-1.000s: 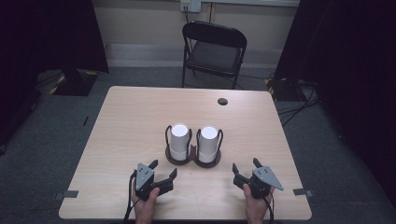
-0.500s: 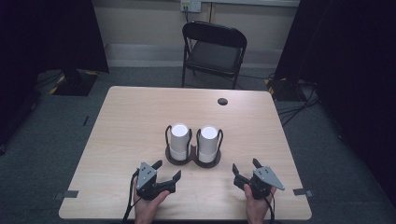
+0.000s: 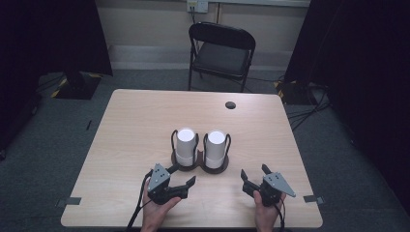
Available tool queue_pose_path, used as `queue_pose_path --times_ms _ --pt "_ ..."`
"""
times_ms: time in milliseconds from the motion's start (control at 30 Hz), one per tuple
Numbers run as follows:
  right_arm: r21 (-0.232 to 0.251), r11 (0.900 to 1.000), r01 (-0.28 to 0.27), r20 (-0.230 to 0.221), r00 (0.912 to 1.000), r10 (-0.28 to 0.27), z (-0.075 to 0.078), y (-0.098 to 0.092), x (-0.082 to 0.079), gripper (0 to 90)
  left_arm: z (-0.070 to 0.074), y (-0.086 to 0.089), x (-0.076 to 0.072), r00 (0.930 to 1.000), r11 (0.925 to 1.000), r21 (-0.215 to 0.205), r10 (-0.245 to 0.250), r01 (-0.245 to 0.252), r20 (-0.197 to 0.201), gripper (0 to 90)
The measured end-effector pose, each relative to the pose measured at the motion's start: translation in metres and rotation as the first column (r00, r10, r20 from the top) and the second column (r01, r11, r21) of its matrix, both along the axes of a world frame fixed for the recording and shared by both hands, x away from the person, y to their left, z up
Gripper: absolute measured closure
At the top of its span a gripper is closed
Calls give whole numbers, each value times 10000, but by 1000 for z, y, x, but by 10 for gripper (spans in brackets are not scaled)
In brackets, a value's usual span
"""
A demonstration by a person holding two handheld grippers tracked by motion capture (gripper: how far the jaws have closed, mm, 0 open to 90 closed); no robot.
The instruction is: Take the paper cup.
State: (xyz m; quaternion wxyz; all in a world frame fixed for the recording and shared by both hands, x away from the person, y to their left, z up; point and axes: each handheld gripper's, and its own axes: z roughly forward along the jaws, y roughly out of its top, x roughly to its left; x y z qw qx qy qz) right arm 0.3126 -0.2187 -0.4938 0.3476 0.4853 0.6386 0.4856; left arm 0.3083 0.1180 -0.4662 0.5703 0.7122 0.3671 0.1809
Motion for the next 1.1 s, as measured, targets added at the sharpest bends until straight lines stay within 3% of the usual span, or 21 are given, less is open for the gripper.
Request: queue_pose_path --times_ms 100,233,333,533,733,967,1100 --pt "73 10000 -56 -165 9998 57 0 0 2 179 4 -3 2 9997 9997 -57 -253 253 -7 264" --pt "144 9998 -125 -17 9999 125 0 -1 0 179 11 -7 6 9980 9977 -240 -631 632 41 280" --pt "174 9998 -97 11 10000 97 0 -1 0 179 17 -11 9 9972 9974 -161 -700 704 250 313" --pt "162 9998 -138 82 9999 137 0 -1 -1 175 27 -18 16 9922 9941 -139 -1066 1077 642 294" --pt "275 9993 -262 209 9995 256 0 -2 -2 142 36 -24 21 9896 9946 13 -1036 1040 993 259" --pt "447 9969 -652 545 9965 628 -1 -4 -3 133 46 -31 33 9852 9905 24 -1372 1377 1027 208" --pt "457 9971 -610 575 9966 584 -1 -4 -3 135 52 -32 41 9862 9920 116 -1262 1257 1070 214"
